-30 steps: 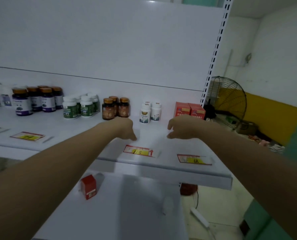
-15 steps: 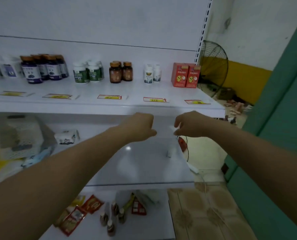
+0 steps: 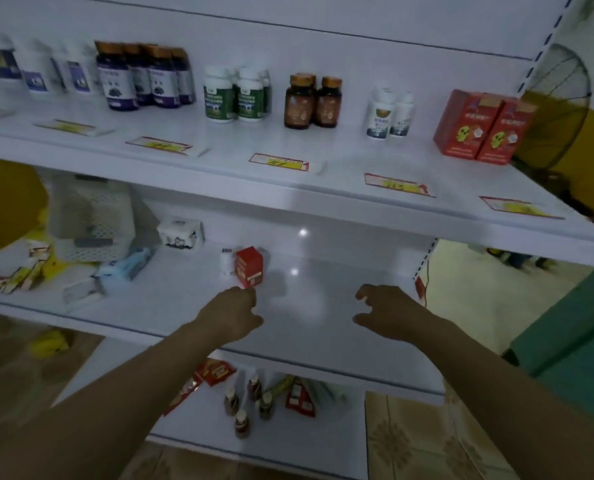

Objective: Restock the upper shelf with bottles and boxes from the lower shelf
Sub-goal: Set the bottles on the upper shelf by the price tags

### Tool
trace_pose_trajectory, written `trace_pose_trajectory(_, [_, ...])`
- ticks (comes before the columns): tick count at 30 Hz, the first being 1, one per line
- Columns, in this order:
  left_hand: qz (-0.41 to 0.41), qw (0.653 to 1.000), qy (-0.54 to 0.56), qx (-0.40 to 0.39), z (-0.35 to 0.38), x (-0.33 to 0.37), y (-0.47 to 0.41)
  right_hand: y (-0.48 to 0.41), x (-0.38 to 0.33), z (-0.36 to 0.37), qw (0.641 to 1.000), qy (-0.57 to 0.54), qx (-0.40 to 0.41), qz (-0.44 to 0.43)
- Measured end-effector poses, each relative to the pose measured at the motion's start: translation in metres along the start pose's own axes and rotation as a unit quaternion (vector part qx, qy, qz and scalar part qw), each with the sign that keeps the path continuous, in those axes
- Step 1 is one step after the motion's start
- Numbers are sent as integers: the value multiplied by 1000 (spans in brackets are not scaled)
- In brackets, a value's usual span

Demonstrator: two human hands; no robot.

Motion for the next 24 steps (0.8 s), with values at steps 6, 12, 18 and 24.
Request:
trace_pose_trajectory(6, [-99,995,24,21,1,-95,-24,-61,-67,48,998,-20,-31,-49])
trace_pose_trajectory(12, [-123,990,53,45,1,-164,-72,-118,-127,86,999,-40,-8,-30])
trace_pose_trajectory(18, [-96,988,115,25,24,-197,-141,-159,-157,138,998,-47,10,43])
trace_pose_trajectory(24, [-78,980,181,28,55,-198,-199,-209,-169,150,985,-101,87,105])
Point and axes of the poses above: each hand's wrist, its own y-axis away from the middle knuckle, its own z-axis out of the palm, x = y × z, the point moved 8 cm from there along -y, towards the middle knuckle, and after that the axes turned 14 degrees about x, right-handed, at the moved point
